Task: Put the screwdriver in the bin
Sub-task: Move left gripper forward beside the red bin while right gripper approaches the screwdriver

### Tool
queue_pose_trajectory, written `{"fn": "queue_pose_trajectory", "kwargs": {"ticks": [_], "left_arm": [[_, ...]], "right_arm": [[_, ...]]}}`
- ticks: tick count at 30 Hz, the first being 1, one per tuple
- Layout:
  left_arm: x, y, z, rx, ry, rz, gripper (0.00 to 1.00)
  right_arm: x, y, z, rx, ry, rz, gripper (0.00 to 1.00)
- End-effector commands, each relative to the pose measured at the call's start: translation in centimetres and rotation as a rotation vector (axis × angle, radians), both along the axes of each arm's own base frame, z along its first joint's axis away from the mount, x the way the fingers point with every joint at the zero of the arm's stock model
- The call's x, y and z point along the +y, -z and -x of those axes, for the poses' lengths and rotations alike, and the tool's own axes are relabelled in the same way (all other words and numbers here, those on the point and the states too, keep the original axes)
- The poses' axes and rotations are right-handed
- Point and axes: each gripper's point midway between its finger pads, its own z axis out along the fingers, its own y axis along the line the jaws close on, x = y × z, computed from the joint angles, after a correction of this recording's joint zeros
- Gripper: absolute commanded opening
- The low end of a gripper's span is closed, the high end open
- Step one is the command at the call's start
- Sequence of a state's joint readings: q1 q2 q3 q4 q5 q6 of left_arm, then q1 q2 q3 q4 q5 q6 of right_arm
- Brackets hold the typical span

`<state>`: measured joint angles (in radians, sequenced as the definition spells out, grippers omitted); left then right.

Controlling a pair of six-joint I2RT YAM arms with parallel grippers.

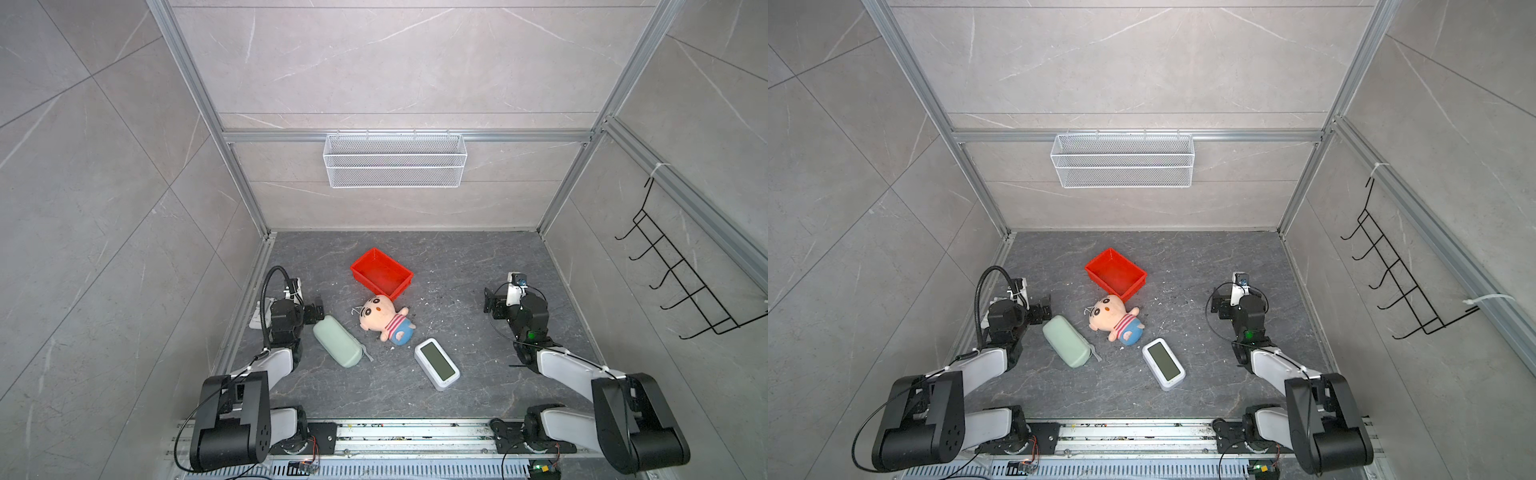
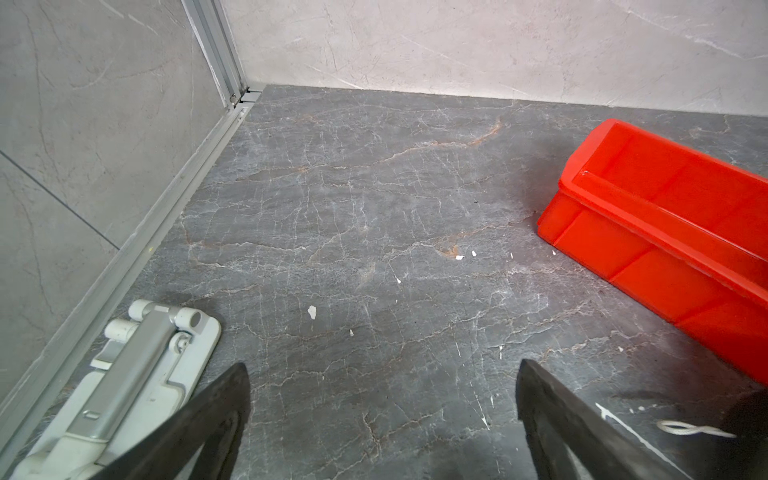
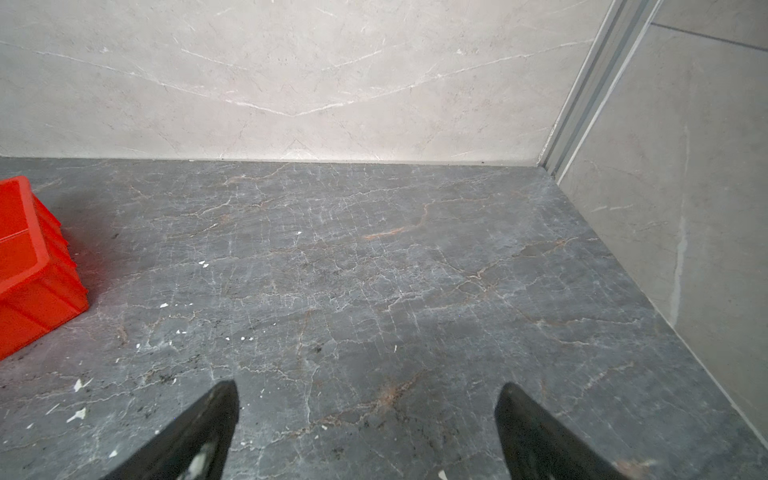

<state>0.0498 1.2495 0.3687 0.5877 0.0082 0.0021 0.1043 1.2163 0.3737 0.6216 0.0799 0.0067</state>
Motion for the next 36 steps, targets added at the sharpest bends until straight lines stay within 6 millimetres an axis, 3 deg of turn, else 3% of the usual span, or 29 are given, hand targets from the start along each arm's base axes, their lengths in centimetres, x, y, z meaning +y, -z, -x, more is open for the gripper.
{"fn": "queue_pose_trajectory", "kwargs": {"ticks": [1, 8, 12, 19, 28, 36], "left_arm": [[-0.6, -3.9, -0.7, -0.087, 0.036, -0.017, 1.00], [-5.2, -7.0, -0.2, -0.132, 0.262, -0.059, 1.00], [-9.0, -8.5, 0.6, -0.148, 0.410, -0.097, 1.00], [-15.1, -9.9, 2.2, -0.143, 0.662, -0.160, 1.00], [-24.3, -11.8, 5.4, -0.163, 1.018, -0.125, 1.00], [-30.8, -11.8, 9.2, -0.164, 1.216, -0.109, 1.00]], "right_arm": [[0.6, -0.9, 0.6, 0.033, -0.027, -0.022, 0.99], [2.5, -2.7, 2.5, 0.063, -0.077, -0.079, 0.99], [2.6, -3.3, 4.0, 0.113, -0.056, -0.111, 0.99], [0.6, -3.4, 7.0, 0.218, 0.072, -0.152, 0.99], [-2.9, -1.3, 11.9, 0.434, 0.371, -0.268, 0.99], [-5.0, -0.3, 14.4, 0.501, 0.568, -0.324, 0.99]]}}
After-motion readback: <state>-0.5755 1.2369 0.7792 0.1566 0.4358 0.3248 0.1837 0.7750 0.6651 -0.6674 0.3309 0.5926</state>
